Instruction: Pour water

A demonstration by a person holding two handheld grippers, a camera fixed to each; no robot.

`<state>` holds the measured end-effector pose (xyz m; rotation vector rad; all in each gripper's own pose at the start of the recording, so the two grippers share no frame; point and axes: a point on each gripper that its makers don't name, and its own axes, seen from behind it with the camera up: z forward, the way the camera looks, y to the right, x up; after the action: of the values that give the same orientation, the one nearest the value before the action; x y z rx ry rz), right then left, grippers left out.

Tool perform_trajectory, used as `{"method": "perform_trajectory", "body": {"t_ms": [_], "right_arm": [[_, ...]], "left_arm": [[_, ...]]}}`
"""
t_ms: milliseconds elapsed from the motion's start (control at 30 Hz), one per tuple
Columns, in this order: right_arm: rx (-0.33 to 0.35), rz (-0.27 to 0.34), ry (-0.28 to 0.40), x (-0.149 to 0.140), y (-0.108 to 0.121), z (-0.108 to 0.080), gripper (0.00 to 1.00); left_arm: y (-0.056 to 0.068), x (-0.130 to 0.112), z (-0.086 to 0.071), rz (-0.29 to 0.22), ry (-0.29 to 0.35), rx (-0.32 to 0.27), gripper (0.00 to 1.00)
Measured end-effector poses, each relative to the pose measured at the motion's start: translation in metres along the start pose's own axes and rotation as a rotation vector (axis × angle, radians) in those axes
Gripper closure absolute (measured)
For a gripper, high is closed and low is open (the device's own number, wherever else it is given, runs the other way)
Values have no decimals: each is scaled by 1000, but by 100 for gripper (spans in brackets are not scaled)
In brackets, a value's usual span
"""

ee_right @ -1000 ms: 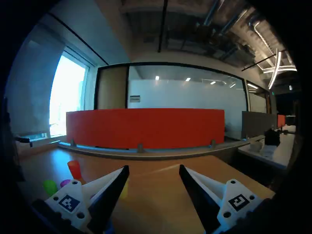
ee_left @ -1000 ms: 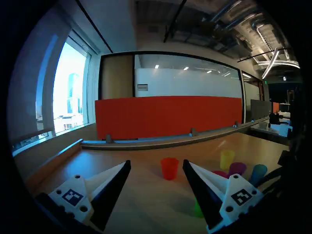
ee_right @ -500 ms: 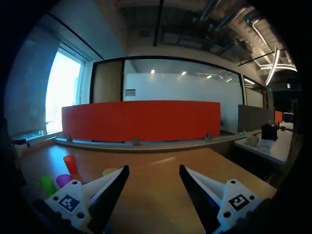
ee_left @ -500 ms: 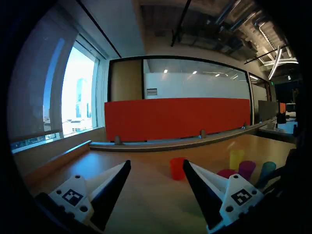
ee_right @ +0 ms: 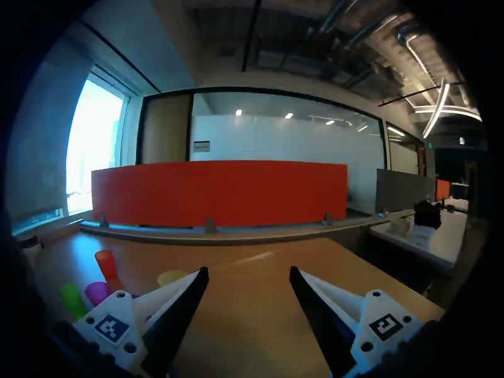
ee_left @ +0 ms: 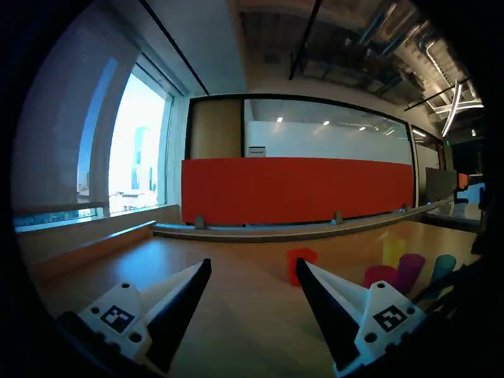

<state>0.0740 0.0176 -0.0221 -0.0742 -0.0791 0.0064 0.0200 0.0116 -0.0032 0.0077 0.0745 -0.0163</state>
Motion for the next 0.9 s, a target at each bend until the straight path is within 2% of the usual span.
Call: {"method": "perform_trajectory", "body": {"t_ms": [200,367,600,800,900], "right_arm": [[-11,-3,-15,-3,0,-1,0],[-15,6,-24,-5,-1,-2,0],[-17,8,-25,-4,0,-2,0],[-22,-2,-31,-7,2,-2,0],[-20,-3,-32,-8,1,-2,0]], "left_arm": [[-10,-17,3,4,-21,19,1],[-8,-21,5,-7,-21,6,1],[-9,-26,6,11,-17,11,1],[-9,-28,7,-11,-22,5,1],[-9,-28,6,-6,-24,8,1]]}}
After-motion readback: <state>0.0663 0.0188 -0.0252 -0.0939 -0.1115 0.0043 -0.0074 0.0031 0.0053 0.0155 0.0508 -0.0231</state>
